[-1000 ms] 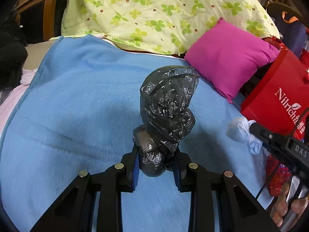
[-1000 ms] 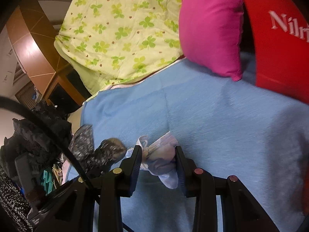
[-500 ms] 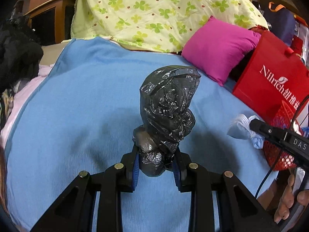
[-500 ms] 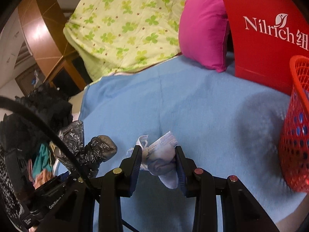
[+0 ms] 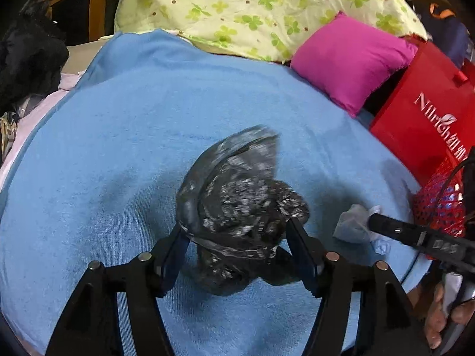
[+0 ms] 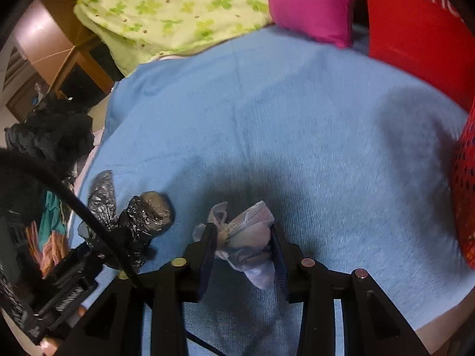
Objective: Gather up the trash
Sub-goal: 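Lift the black bag with the left gripper while the right gripper carries the tissue to the wastebasket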
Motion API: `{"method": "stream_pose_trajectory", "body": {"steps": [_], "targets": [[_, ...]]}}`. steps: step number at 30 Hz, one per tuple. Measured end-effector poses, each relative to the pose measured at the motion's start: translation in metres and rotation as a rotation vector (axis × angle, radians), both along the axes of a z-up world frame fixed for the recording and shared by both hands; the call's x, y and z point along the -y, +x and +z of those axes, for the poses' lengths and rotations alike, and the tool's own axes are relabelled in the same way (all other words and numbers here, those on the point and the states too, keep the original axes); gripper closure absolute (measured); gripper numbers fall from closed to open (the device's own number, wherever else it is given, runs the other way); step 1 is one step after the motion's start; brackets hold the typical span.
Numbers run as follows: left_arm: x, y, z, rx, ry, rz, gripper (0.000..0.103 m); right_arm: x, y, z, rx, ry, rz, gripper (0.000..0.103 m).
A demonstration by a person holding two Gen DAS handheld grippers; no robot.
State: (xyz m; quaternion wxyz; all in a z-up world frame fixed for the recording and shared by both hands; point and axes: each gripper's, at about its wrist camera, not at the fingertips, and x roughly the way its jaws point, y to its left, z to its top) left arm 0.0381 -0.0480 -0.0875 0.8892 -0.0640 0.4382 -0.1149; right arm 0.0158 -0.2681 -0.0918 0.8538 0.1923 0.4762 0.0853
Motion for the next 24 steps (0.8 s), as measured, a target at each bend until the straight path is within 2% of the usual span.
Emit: {"method": "stream_pose_trajectory", "body": {"steps": [1,5,9,10,12,14,15,16,17,19,21,24], "targets": [[0.000,0.003,-0.003,-0.009,-0.004,0.001,0.036,0.002,0.000,0.000,-0.004,0.015,-0.005,0.042],[0.003,0.013,-0.017,-0.064,-0.026,-0.017,0.036,0.009,-0.001,0.001,0.006,0.032,-0.006,0.040],[0.005,0.013,-0.020,-0.058,-0.011,-0.027,0.036,0.009,0.001,-0.004,-0.029,0.052,0.008,0.040],[0.006,0.012,-0.020,-0.051,-0.007,-0.032,0.038,0.008,0.001,-0.005,-0.030,0.049,0.014,0.040],[0.010,0.013,-0.021,-0.049,-0.010,-0.048,0.051,0.005,0.001,-0.007,-0.031,0.030,0.028,0.040],[0.010,0.012,-0.021,-0.040,-0.005,-0.057,0.055,0.000,0.002,-0.012,-0.044,-0.003,0.045,0.041],[0.011,0.012,-0.020,-0.034,-0.002,-0.063,0.057,-0.002,0.002,-0.015,-0.050,-0.019,0.053,0.043],[0.012,0.011,-0.019,-0.027,0.001,-0.066,0.057,-0.002,0.001,-0.015,-0.042,-0.022,0.057,0.051],[0.013,0.009,-0.018,-0.021,0.002,-0.068,0.058,-0.004,0.000,-0.014,-0.033,-0.022,0.065,0.055],[0.014,0.007,-0.016,-0.008,0.001,-0.070,0.059,-0.009,-0.004,-0.004,0.023,-0.079,0.071,0.061],[0.011,0.003,-0.011,0.003,0.002,-0.069,0.059,-0.010,-0.009,0.006,0.069,-0.114,0.065,0.063],[0.010,-0.003,0.000,0.035,0.027,-0.060,0.060,-0.008,-0.015,0.021,0.142,-0.109,0.051,0.063]]}}
